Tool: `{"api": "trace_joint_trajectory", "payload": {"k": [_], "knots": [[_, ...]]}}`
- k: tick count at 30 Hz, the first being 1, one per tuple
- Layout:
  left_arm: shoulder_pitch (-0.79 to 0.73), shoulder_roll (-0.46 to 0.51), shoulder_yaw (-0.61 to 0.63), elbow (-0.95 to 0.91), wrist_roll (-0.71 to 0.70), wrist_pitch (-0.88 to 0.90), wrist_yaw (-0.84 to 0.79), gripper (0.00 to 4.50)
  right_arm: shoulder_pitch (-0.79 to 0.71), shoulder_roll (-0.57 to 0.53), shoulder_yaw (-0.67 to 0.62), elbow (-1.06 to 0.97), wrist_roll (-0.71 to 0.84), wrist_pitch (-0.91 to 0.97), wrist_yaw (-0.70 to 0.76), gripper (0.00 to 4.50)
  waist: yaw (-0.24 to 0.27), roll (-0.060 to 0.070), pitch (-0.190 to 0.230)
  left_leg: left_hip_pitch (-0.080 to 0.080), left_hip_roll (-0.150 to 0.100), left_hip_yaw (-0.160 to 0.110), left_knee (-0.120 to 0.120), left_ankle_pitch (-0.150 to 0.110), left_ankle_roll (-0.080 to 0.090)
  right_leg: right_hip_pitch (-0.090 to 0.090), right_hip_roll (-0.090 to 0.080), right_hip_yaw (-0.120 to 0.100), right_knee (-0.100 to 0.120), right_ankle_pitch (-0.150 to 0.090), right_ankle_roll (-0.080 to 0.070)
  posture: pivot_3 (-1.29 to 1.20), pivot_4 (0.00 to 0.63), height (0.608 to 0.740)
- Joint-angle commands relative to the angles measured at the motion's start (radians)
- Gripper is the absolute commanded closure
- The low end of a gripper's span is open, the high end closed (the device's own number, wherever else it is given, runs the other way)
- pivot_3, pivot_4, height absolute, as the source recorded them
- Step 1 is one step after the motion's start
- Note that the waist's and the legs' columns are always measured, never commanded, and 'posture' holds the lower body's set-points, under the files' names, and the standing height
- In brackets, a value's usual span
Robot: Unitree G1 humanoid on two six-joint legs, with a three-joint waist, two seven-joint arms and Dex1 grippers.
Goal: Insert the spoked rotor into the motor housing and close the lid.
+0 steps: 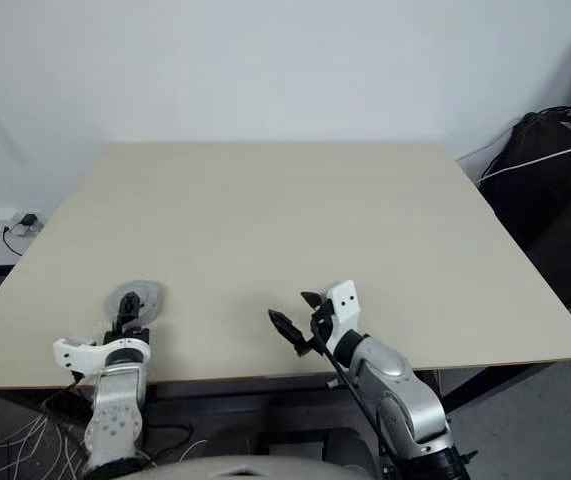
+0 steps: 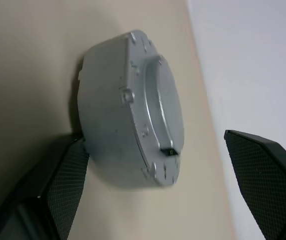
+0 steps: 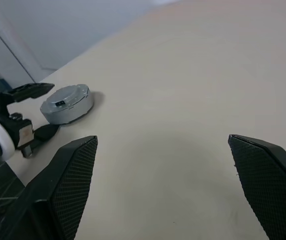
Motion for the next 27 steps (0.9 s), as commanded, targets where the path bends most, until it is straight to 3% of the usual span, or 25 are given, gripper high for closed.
{"api": "trace_joint_trajectory", "payload": {"k": [1,5,9,15,27], "knots": [[0.114,-0.189,-0.084,-0.087,-0.013,0.042,0.036,0.02,-0.020,0.007,-0.004,-0.018,0.001,0.001,0.018,0.00,-0.002,0.001,0.000,0.000,0.000,0.000,0.000,0.000,0.000,0.000,0.000,0.000,0.000,-0.001,0.001,0.00,0.000,0.740],[0.204,-0.153,-0.140,-0.171,-0.049,0.113,0.061,0.02,-0.022,0.010,-0.006,-0.016,-0.002,0.003,0.027,0.00,-0.011,0.008,-0.004,0.000,0.000,0.001,0.000,-0.001,0.001,0.000,-0.002,0.000,0.000,-0.002,0.002,0.00,0.000,0.740],[0.257,-0.034,-0.241,-0.263,0.004,0.232,0.041,0.02,-0.019,0.018,-0.014,-0.017,0.000,0.000,0.026,0.00,0.001,0.017,-0.007,0.000,-0.002,0.002,0.000,-0.002,0.003,0.000,-0.004,0.000,-0.001,-0.004,0.004,0.00,0.000,0.740],[0.168,0.107,-0.370,-0.333,0.349,0.204,-0.083,0.02,-0.003,0.036,-0.033,-0.019,-0.027,-0.029,-0.011,0.00,-0.005,0.015,-0.004,0.000,-0.001,0.002,0.001,-0.002,0.002,0.000,-0.003,-0.001,0.000,-0.005,0.006,0.00,0.000,0.740],[0.050,0.156,-0.450,-0.160,0.838,-0.061,-0.226,0.02,0.077,0.066,-0.053,0.021,-0.233,-0.260,-0.128,0.00,-0.006,0.017,-0.005,0.000,-0.001,0.002,-0.005,-0.001,0.000,-0.005,0.000,0.001,0.000,-0.003,-0.003,0.00,0.000,0.740]]}}
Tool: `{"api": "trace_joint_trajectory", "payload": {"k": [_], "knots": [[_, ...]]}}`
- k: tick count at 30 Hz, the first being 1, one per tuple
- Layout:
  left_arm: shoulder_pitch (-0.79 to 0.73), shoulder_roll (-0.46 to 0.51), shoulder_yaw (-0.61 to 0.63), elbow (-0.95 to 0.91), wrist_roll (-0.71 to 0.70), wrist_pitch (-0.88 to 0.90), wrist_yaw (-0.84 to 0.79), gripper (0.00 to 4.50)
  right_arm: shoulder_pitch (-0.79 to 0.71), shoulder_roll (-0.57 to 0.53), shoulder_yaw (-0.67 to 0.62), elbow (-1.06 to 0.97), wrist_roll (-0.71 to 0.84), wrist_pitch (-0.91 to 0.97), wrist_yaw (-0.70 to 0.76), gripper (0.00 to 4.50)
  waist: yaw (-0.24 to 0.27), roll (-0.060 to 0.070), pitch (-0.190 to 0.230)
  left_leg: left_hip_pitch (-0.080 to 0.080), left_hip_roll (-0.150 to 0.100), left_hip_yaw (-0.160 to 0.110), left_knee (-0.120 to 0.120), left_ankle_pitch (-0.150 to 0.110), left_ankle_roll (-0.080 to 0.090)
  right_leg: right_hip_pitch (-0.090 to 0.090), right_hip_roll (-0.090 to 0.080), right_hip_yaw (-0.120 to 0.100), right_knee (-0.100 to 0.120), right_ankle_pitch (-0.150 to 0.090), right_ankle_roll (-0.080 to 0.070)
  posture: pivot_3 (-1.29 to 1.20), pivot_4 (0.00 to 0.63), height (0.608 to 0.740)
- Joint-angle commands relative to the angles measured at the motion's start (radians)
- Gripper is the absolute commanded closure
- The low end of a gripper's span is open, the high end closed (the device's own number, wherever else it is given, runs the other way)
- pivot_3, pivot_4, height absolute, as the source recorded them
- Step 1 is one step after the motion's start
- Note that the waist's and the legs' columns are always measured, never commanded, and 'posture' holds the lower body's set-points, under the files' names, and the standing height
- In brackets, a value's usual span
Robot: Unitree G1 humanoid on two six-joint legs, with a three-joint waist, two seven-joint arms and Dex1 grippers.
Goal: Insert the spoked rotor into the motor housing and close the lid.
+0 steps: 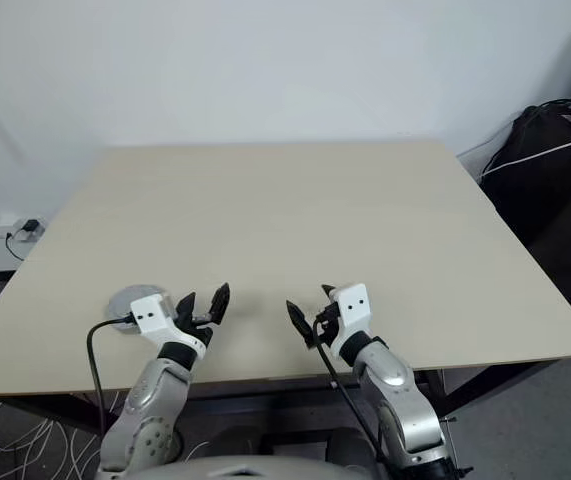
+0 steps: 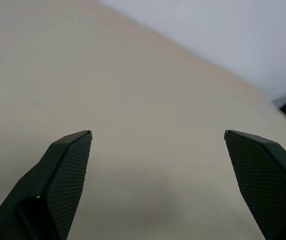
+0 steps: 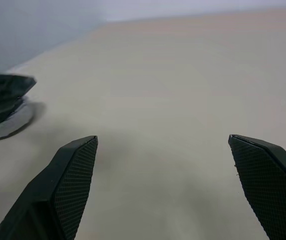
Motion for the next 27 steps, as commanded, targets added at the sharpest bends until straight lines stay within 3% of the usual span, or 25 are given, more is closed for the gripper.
{"api": "trace_joint_trajectory", "payload": {"k": [1,6,10,27], "knots": [[-0.013,0.021,-0.033,0.027,0.134,-0.131,-0.059,0.02,0.016,-0.001,-0.023,-0.014,-0.034,-0.066,-0.016,0.00,0.000,0.000,0.000,0.000,0.000,0.000,0.000,0.000,0.000,0.000,0.000,0.000,0.000,0.000,0.000,0.00,0.000,0.740],[-0.005,0.062,-0.074,0.096,0.323,-0.301,-0.087,0.02,0.062,-0.033,-0.017,-0.007,-0.097,-0.142,-0.010,0.00,0.001,0.000,0.000,0.000,0.000,0.000,0.000,0.000,0.000,0.001,-0.001,0.000,0.000,-0.001,0.002,0.00,0.000,0.740],[0.004,0.049,-0.063,0.138,0.378,-0.363,-0.069,0.02,0.089,-0.023,-0.035,-0.003,-0.133,-0.197,-0.044,0.00,0.000,0.000,0.000,0.001,0.001,0.000,0.000,0.000,0.000,0.001,0.000,0.000,0.000,-0.003,0.005,0.00,0.000,0.740],[0.048,-0.005,-0.028,0.150,0.369,-0.401,-0.069,0.02,0.121,0.015,-0.083,0.045,-0.146,-0.259,-0.082,0.00,0.003,0.001,-0.001,0.000,0.001,0.000,0.002,0.000,0.000,0.001,-0.001,-0.001,0.001,-0.003,0.007,0.00,0.000,0.740]]}}
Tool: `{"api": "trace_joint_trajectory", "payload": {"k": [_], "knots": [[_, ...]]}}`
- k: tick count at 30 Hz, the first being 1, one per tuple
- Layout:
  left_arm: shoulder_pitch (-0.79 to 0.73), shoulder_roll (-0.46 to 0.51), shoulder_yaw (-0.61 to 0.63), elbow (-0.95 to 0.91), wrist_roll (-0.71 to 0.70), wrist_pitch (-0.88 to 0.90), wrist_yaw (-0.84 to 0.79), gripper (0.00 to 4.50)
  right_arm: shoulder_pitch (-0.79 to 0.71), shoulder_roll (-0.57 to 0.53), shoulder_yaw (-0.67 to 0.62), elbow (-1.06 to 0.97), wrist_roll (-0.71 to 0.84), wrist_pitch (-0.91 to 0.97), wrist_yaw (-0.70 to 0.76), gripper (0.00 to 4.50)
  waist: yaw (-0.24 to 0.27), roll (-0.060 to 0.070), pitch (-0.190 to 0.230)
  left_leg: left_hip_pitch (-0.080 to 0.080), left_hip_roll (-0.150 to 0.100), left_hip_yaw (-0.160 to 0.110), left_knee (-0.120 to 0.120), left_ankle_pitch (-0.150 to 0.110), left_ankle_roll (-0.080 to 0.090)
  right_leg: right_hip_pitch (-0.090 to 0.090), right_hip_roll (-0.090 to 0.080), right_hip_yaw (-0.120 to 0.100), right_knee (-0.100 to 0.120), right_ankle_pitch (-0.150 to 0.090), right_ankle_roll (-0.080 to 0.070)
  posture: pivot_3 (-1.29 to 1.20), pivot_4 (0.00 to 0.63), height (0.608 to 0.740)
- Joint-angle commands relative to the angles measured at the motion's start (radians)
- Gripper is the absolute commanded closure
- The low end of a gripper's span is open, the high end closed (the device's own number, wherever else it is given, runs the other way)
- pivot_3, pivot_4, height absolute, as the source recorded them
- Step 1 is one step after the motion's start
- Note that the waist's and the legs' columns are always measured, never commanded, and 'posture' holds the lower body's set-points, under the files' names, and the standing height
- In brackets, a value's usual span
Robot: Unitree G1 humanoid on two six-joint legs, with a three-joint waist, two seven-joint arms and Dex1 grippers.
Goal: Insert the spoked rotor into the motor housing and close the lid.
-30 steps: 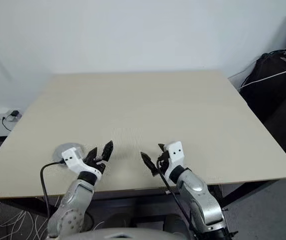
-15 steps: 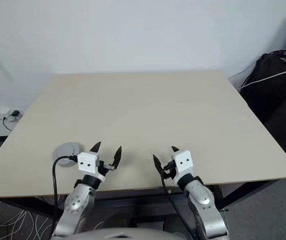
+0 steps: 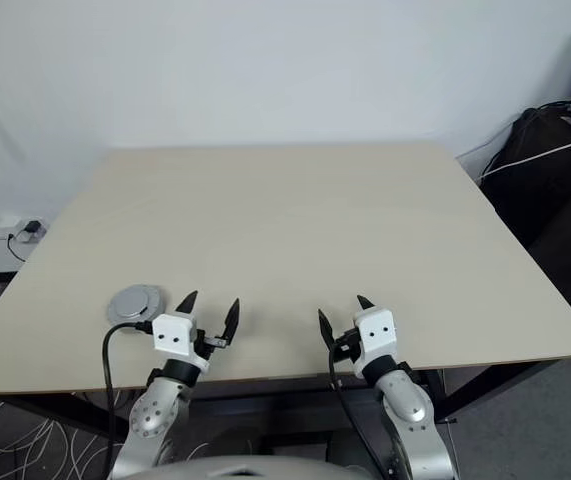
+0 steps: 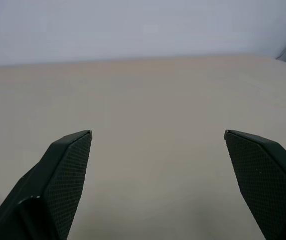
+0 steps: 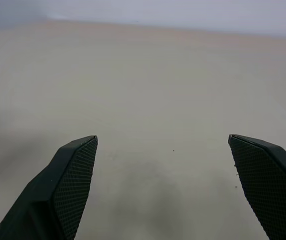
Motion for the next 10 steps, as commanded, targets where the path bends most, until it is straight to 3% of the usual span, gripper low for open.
{"api": "trace_joint_trajectory", "payload": {"k": [1,10], "knots": [[-0.005,-0.012,0.015,-0.011,-0.002,-0.031,0.003,0.02,-0.022,0.010,-0.019,-0.009,0.009,-0.001,-0.008,0.00,0.001,0.000,0.000,0.000,0.000,0.000,0.000,0.000,0.000,0.000,0.000,0.000,0.000,0.000,0.000,0.00,0.000,0.740],[-0.009,-0.024,0.023,-0.008,-0.001,-0.029,-0.002,0.02,-0.039,0.013,-0.024,0.007,0.008,0.013,-0.003,0.00,0.001,0.000,0.000,0.000,0.000,0.000,0.001,0.000,0.000,0.000,0.000,0.000,0.000,0.000,0.000,0.00,0.000,0.740]]}}
